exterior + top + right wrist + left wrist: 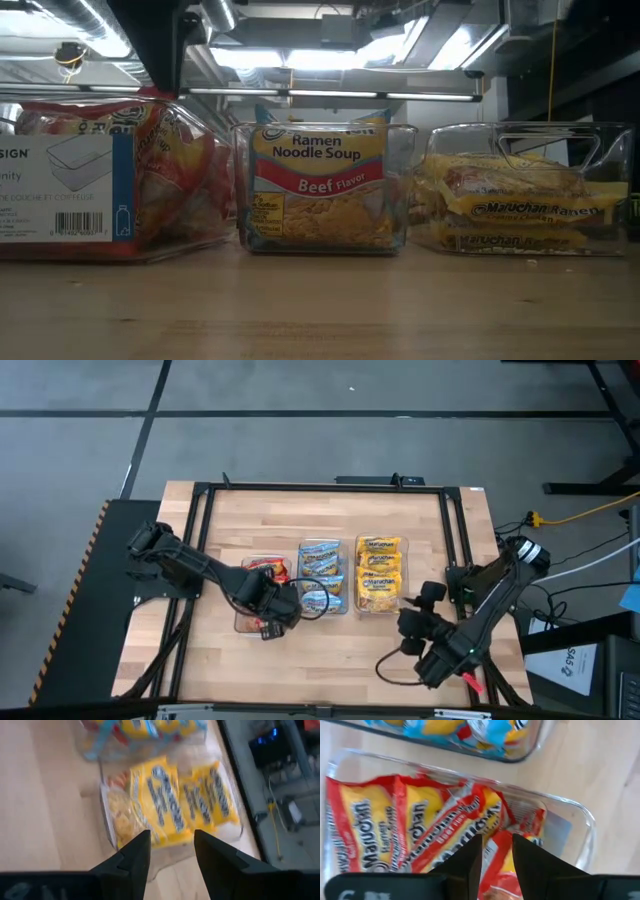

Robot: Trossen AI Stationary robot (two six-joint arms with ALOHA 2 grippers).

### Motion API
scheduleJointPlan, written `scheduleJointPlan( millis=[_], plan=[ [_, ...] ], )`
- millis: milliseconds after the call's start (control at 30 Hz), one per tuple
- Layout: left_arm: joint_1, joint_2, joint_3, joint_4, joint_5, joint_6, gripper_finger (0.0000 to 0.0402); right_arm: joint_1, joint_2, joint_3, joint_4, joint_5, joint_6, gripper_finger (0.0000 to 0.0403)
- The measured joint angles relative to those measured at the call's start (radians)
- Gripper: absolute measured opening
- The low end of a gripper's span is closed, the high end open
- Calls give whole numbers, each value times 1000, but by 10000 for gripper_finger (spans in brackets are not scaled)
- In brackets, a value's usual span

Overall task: Sort Maruchan noodles
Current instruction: Put the red noodle pack into the left transparent bin

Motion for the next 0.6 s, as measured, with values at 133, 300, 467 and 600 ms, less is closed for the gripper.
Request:
scheduleJointPlan(
  millis=[133, 300, 467, 600],
  plan=[
    [12, 0, 0, 0, 54, 0, 101, 0, 0, -96, 48, -47, 95, 156],
    [12, 0, 0, 0, 69, 31, 101, 0, 0, -194, 149, -102, 184, 156],
    [16, 0, 0, 4, 56, 71, 101, 0, -3, -272, 275, -108, 202, 156],
    [29, 0, 0, 4, 18, 73, 101, 0, 4, -296, 343, -135, 201, 156]
  ],
)
